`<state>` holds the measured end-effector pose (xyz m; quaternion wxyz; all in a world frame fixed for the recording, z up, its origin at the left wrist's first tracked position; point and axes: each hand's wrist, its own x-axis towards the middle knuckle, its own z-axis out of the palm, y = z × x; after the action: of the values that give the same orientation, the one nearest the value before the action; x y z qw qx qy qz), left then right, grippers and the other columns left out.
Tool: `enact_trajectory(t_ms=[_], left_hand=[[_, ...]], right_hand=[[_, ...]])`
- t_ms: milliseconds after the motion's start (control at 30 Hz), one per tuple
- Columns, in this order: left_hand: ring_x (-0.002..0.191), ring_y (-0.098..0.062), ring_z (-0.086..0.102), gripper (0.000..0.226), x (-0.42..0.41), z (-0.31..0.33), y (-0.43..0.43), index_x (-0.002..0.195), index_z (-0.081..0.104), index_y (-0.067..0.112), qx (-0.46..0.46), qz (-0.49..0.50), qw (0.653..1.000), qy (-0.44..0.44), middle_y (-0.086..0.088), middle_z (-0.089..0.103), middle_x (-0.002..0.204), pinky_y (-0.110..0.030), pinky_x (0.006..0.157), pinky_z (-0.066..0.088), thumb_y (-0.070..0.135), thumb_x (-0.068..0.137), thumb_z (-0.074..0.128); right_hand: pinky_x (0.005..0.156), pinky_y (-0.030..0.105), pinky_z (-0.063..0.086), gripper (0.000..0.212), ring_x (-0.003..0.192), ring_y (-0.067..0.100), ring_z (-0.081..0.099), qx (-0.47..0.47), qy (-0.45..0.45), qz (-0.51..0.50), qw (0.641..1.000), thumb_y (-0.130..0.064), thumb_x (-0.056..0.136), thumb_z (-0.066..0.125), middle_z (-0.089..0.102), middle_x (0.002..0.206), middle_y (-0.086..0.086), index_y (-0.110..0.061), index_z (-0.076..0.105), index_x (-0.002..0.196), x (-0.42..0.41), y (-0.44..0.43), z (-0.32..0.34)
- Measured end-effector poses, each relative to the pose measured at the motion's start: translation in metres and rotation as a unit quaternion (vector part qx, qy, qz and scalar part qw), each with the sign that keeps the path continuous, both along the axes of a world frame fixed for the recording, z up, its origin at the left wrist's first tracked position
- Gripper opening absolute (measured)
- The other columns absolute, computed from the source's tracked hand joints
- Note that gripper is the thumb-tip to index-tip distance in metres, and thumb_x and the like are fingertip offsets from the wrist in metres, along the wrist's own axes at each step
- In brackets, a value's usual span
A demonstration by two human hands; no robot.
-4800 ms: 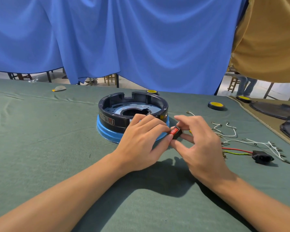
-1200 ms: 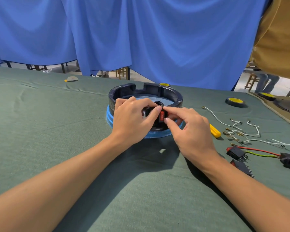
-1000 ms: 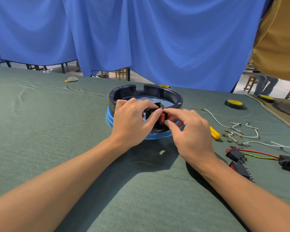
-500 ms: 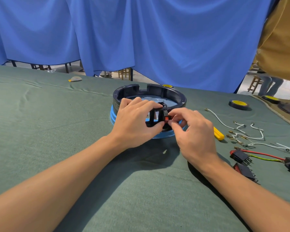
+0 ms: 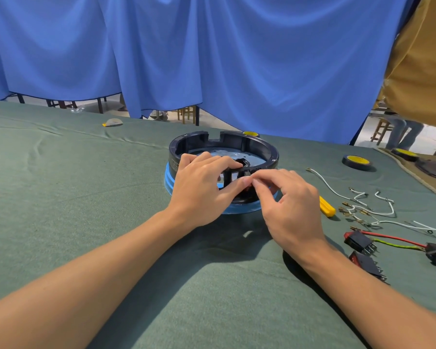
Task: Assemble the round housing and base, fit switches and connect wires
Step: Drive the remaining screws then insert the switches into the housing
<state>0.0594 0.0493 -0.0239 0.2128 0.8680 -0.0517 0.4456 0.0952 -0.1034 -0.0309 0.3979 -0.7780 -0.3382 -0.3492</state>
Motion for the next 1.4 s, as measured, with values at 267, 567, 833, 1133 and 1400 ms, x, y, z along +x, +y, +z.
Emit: enact_trajectory(t_ms=[267, 567, 833, 1133, 1400], left_hand=[[0.078, -0.013, 0.055, 0.041, 0.003, 0.003, -0.004, 0.096, 0.075, 0.025, -0.041, 0.013, 0.999, 0.013, 0.006, 0.064, 0.073, -0.026, 0.083, 0.023, 0.055, 0.087, 0.049], [0.076, -0.012, 0.056, 0.036, 0.004, 0.004, -0.003, 0.092, 0.075, 0.028, -0.036, 0.016, 0.999, 0.028, 0.008, 0.066, 0.071, -0.028, 0.085, 0.025, 0.051, 0.089, 0.048], [0.081, -0.013, 0.059, 0.028, 0.006, 0.01, -0.004, 0.087, 0.076, 0.029, -0.069, 0.015, 0.996, 0.046, 0.008, 0.071, 0.074, -0.029, 0.086, 0.025, 0.048, 0.088, 0.055], [0.082, -0.014, 0.059, 0.021, 0.006, 0.007, -0.001, 0.089, 0.074, 0.028, -0.045, 0.024, 0.998, 0.031, 0.008, 0.071, 0.077, -0.027, 0.084, 0.022, 0.043, 0.094, 0.06], [0.084, -0.013, 0.057, 0.021, 0.01, 0.005, 0.002, 0.095, 0.074, 0.03, -0.041, 0.027, 0.998, 0.031, 0.005, 0.07, 0.079, -0.025, 0.085, 0.021, 0.045, 0.095, 0.06]], right_hand=[[0.075, 0.034, 0.05, 0.009, 0.082, 0.017, 0.062, 0.018, 0.02, 0.008, 1.0, -0.011, 0.09, 0.065, 0.071, 0.087, -0.003, -0.015, 0.073, 0.093, 0.006, 0.004, 0.004], [0.071, 0.041, 0.053, 0.016, 0.081, 0.018, 0.062, -0.004, 0.022, 0.011, 1.0, -0.013, 0.09, 0.065, 0.069, 0.089, -0.004, -0.016, 0.069, 0.104, 0.004, 0.002, 0.0], [0.068, 0.039, 0.052, 0.017, 0.075, 0.015, 0.057, -0.006, 0.026, 0.001, 1.0, -0.014, 0.087, 0.067, 0.064, 0.082, -0.008, -0.018, 0.069, 0.103, 0.005, 0.001, 0.0], [0.068, 0.039, 0.051, 0.029, 0.079, 0.012, 0.054, -0.053, 0.056, -0.01, 0.997, -0.019, 0.083, 0.073, 0.062, 0.085, -0.014, -0.027, 0.065, 0.11, 0.0, -0.003, 0.001], [0.067, 0.035, 0.049, 0.03, 0.081, 0.015, 0.055, -0.058, 0.053, -0.066, 0.995, -0.025, 0.081, 0.075, 0.06, 0.085, -0.013, -0.029, 0.066, 0.109, 0.0, 0.004, 0.008]])
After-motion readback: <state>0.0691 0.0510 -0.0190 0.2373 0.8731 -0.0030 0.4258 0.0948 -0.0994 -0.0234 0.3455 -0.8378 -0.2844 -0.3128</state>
